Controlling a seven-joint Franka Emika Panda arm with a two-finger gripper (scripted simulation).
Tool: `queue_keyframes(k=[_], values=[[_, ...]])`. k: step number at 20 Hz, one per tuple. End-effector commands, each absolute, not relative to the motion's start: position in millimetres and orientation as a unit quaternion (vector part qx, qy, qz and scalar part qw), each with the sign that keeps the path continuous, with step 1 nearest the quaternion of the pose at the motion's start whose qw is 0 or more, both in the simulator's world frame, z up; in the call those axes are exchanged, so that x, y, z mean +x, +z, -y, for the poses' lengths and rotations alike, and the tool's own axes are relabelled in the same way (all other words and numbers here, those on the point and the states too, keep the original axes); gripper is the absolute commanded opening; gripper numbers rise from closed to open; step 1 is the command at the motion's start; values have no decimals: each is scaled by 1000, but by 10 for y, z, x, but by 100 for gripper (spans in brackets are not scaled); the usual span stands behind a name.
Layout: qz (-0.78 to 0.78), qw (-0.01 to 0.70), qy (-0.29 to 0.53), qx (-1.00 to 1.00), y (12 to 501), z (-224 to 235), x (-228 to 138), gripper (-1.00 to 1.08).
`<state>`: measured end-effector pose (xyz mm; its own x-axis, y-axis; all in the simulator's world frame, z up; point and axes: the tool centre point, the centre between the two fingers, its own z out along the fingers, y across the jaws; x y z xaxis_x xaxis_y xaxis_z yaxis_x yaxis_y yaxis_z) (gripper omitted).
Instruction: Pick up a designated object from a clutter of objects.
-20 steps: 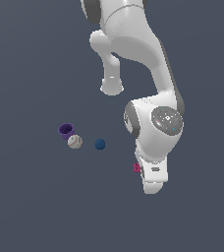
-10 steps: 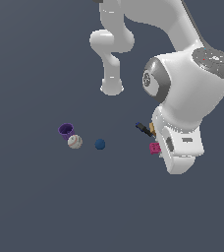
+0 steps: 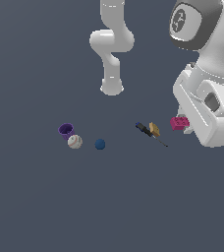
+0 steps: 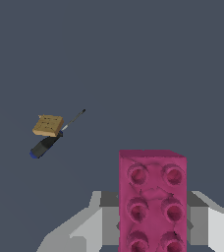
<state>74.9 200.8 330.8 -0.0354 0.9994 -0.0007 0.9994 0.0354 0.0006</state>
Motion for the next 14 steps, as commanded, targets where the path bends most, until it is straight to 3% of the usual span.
queue_keyframes(k=[1, 14], values=[[-719, 0, 0, 695, 3518, -2080, 711, -100], [-718, 0, 0, 696, 3952, -2241, 662, -100]])
